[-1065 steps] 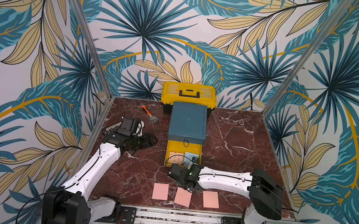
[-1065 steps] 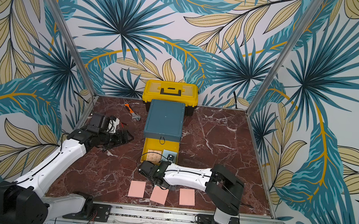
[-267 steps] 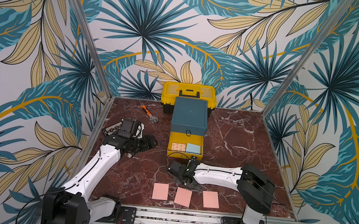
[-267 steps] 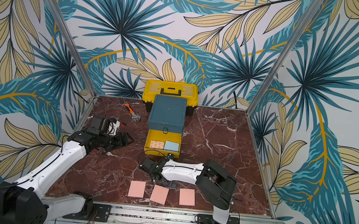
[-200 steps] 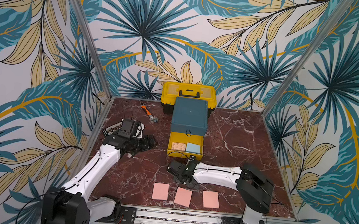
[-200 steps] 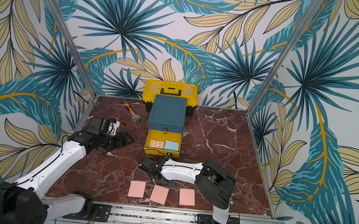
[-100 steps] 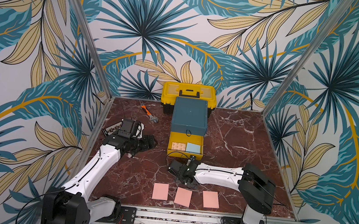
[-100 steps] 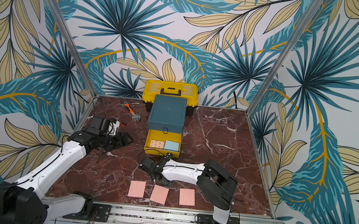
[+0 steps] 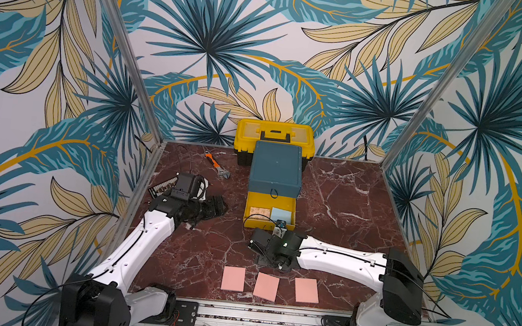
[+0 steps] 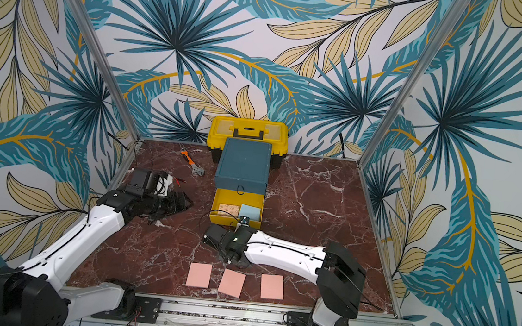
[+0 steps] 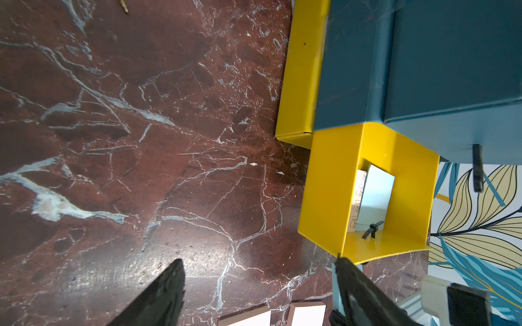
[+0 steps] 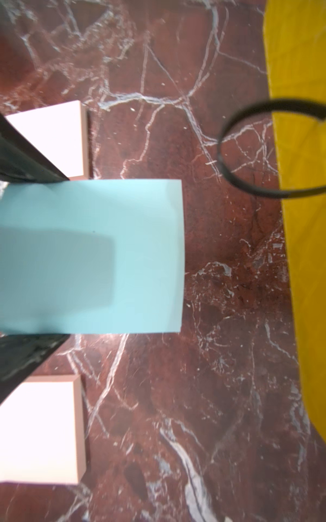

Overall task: Please put the sticky notes in the drawer by color
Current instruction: Pick up the sticky notes from the center of the board, then place the sticky notes in the drawer.

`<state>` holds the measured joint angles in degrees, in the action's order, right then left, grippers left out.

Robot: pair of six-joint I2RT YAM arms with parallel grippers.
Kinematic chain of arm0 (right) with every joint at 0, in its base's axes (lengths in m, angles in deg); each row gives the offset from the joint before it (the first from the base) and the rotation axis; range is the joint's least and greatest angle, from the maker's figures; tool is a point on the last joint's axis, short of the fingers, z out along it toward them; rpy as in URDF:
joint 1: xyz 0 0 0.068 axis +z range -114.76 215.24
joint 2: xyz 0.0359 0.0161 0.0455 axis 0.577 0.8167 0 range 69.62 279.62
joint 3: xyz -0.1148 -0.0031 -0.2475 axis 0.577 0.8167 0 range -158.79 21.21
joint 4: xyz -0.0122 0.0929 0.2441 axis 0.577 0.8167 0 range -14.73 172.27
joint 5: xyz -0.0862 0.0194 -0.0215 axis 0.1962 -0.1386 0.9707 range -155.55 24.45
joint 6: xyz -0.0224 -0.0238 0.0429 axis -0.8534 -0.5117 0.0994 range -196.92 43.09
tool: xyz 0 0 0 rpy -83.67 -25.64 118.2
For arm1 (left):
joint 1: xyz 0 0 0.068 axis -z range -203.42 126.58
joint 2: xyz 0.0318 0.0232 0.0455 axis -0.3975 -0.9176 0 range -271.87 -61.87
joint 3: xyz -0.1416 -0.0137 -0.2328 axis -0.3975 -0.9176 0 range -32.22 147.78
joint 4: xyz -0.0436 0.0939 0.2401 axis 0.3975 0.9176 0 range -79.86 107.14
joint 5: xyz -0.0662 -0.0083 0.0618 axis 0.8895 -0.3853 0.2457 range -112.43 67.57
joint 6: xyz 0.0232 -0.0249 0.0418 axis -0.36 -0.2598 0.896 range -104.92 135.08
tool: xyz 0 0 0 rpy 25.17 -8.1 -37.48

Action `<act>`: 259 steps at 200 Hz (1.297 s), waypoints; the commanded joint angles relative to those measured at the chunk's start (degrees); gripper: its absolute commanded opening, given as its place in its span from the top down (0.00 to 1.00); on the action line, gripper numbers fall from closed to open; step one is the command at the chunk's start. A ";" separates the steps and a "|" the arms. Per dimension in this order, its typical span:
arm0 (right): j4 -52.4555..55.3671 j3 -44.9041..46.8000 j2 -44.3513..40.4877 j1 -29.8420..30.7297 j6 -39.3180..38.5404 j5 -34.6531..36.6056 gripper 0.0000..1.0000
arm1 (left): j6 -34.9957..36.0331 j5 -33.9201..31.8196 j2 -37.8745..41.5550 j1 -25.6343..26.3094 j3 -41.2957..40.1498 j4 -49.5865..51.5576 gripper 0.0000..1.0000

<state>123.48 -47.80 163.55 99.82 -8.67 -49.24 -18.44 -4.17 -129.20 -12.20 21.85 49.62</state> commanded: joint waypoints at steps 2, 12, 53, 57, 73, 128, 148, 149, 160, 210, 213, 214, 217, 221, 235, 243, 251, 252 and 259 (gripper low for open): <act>4.35 -0.72 -3.58 0.34 -2.58 -1.52 0.24 | 0.05 -0.34 0.82 0.11 1.93 0.22 0.15; 4.60 -1.45 -5.02 0.30 -3.99 -1.60 0.24 | -0.51 0.47 0.41 0.11 1.79 -0.51 0.14; 1.69 -4.46 -9.56 0.30 -9.29 -2.26 0.25 | -1.32 1.09 -0.86 0.11 3.09 -0.82 0.14; 1.27 -4.63 -9.86 0.36 -9.85 -2.04 0.25 | -1.37 0.88 -0.94 0.11 3.30 -0.71 0.15; -0.26 -5.58 -10.69 0.29 -13.28 0.42 0.26 | -1.63 0.55 -1.29 0.11 3.90 -0.55 0.15; -1.20 -12.77 -6.76 -3.16 -23.63 4.96 0.25 | -2.25 0.60 -2.27 0.20 6.43 1.48 0.15; -2.37 -13.86 -4.98 -4.90 -26.22 5.56 0.24 | -2.00 -0.14 -1.86 0.14 6.77 2.57 0.15; -2.44 -13.86 -4.94 -5.03 -26.32 5.57 0.24 | -1.99 -0.06 -1.85 0.17 6.81 2.64 0.15; -3.30 -14.10 -3.92 -6.50 -27.20 4.89 0.24 | -1.91 -0.41 -1.62 0.12 6.99 3.12 0.15; -6.92 -14.34 0.01 -10.32 -30.57 4.07 0.25 | -1.52 -1.38 -2.25 0.20 7.60 3.94 0.15; -7.09 -14.53 0.21 -10.44 -30.69 4.10 0.25 | -1.55 -1.41 -2.40 0.19 7.63 4.00 0.14; -7.12 -14.59 0.25 -10.53 -30.75 4.13 0.25 | -1.55 -1.44 -2.43 0.15 7.63 4.01 0.15; -7.29 -14.77 0.47 -10.64 -30.92 4.16 0.24 | -1.55 -1.51 -2.51 0.17 7.70 4.02 0.15; -7.45 -14.99 0.69 -10.77 -31.09 4.16 0.24 | -1.51 -1.44 -2.69 0.15 7.72 4.02 0.15; -8.02 -15.75 1.56 -11.08 -31.62 4.26 0.24 | -1.53 -1.48 -3.13 0.13 7.64 3.88 0.15; -8.21 -16.22 2.14 -11.27 -31.96 4.12 0.24 | -1.55 -1.54 -3.44 0.19 7.71 3.74 0.15; -8.36 -16.61 2.71 -11.33 -32.24 4.01 0.24 | -1.51 -1.52 -3.63 0.16 7.64 3.68 0.15; -8.37 -16.69 2.82 -11.32 -32.32 4.00 0.24 | -1.53 -1.54 -3.66 0.14 7.68 3.67 0.15; -8.30 -16.86 3.31 -11.49 -32.48 4.03 0.24 | -1.55 -1.56 -3.86 0.20 7.72 3.60 0.15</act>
<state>117.03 -62.77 165.41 88.74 -38.92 -45.87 -20.38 -4.89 -132.06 -12.20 28.03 53.03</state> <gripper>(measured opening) 0.759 0.854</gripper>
